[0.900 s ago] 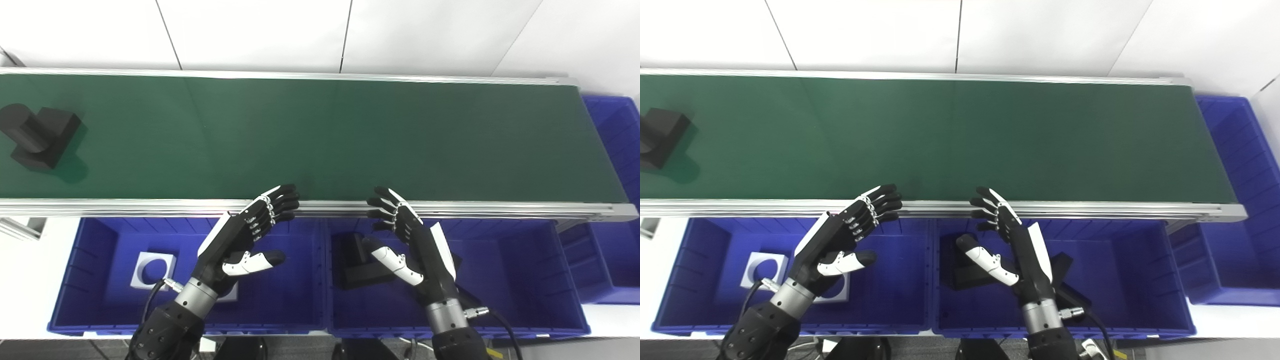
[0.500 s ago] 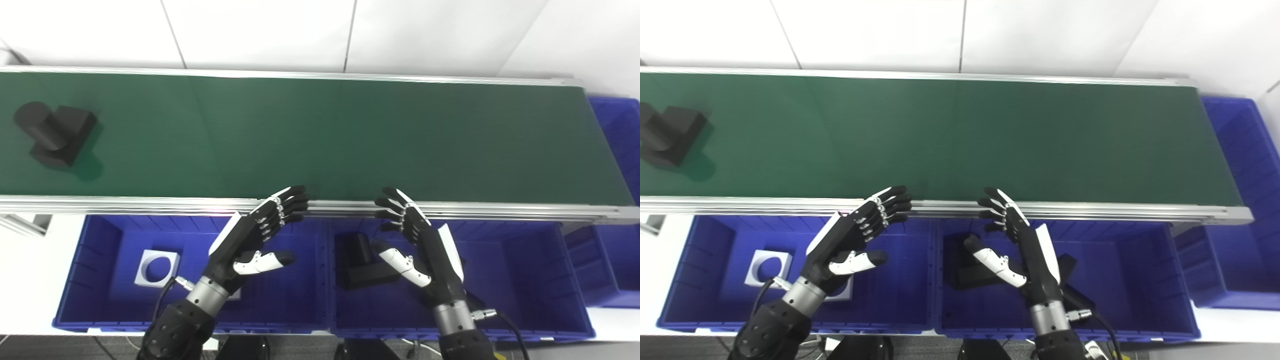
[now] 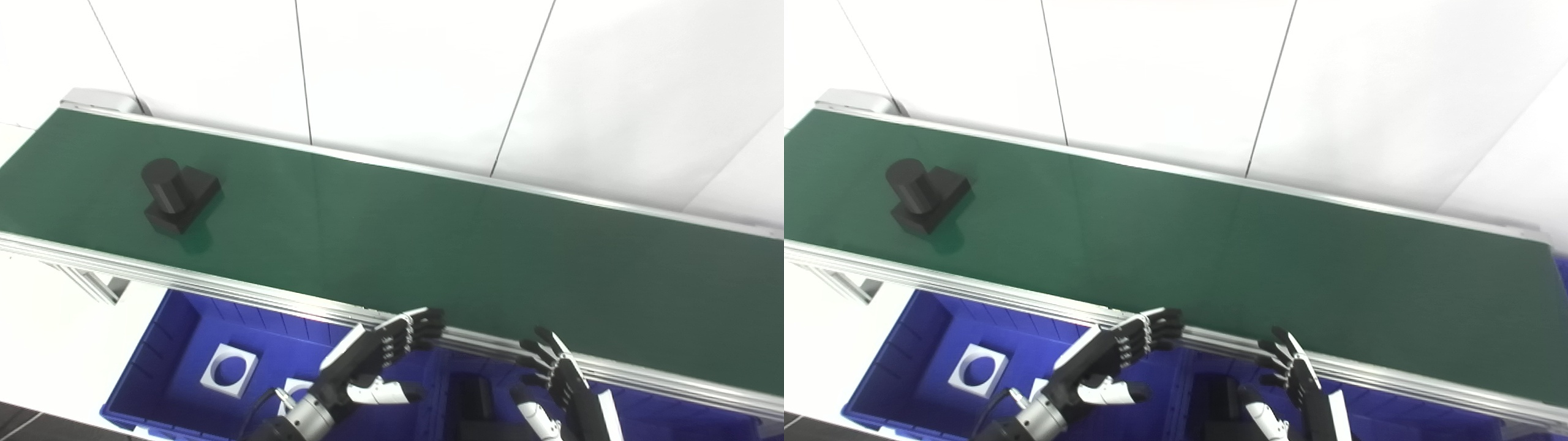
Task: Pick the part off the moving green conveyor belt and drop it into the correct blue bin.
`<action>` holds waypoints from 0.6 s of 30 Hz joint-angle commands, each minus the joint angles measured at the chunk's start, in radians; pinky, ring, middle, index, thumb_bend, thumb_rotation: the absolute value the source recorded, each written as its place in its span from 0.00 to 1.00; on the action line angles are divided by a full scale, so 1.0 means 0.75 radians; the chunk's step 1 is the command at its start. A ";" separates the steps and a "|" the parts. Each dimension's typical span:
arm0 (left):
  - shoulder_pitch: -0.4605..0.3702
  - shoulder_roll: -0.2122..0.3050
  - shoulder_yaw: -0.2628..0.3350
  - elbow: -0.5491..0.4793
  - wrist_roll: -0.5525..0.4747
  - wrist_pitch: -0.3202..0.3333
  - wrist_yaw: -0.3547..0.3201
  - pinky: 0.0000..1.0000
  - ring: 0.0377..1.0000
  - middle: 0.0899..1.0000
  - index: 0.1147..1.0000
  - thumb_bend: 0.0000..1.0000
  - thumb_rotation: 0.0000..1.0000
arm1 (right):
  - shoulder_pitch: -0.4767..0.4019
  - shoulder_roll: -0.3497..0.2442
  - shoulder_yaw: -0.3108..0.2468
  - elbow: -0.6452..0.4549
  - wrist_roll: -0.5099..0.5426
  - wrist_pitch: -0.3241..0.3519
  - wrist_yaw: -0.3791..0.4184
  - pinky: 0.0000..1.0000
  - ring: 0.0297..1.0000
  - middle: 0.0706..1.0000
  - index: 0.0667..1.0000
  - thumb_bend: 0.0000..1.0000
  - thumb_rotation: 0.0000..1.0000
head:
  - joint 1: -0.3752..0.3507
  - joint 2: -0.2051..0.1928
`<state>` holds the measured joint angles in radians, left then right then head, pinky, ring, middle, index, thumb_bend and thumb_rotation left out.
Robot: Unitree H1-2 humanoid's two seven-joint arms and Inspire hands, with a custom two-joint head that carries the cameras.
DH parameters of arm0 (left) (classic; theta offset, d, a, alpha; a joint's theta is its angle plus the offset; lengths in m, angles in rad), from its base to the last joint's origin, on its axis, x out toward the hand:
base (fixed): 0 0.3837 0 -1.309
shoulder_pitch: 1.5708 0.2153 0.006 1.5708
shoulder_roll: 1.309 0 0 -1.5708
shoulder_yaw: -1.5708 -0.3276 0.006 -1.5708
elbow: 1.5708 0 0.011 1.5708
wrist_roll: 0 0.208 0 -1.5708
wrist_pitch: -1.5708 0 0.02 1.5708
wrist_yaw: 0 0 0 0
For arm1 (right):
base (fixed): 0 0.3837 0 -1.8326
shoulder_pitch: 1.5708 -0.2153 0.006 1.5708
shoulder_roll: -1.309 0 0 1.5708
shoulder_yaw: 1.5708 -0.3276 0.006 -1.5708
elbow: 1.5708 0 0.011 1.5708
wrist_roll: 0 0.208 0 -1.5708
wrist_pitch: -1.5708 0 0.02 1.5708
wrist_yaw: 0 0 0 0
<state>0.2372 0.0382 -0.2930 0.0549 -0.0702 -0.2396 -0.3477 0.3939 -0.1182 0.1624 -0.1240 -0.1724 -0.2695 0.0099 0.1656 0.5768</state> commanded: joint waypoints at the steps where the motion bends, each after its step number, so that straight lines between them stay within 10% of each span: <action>1: -0.020 -0.015 -0.003 -0.007 0.014 -0.064 0.015 0.85 0.86 0.85 0.85 0.96 0.50 | -0.011 -0.006 -0.012 -0.004 0.003 -0.086 -0.003 0.64 0.73 0.79 0.89 0.53 0.61 | 0.014 -0.019; 18: -0.067 -0.042 -0.013 0.124 0.050 -0.140 0.033 0.81 0.84 0.85 0.84 0.97 0.48 | -0.037 -0.017 -0.034 0.063 0.032 -0.140 0.005 0.65 0.74 0.80 0.89 0.50 0.57 | 0.096 -0.134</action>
<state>0.2025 0.0205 -0.2994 0.1586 -0.0304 -0.3006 -0.3274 0.3712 -0.1265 0.1423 -0.0572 -0.1543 -0.3105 0.0114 0.2393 0.4755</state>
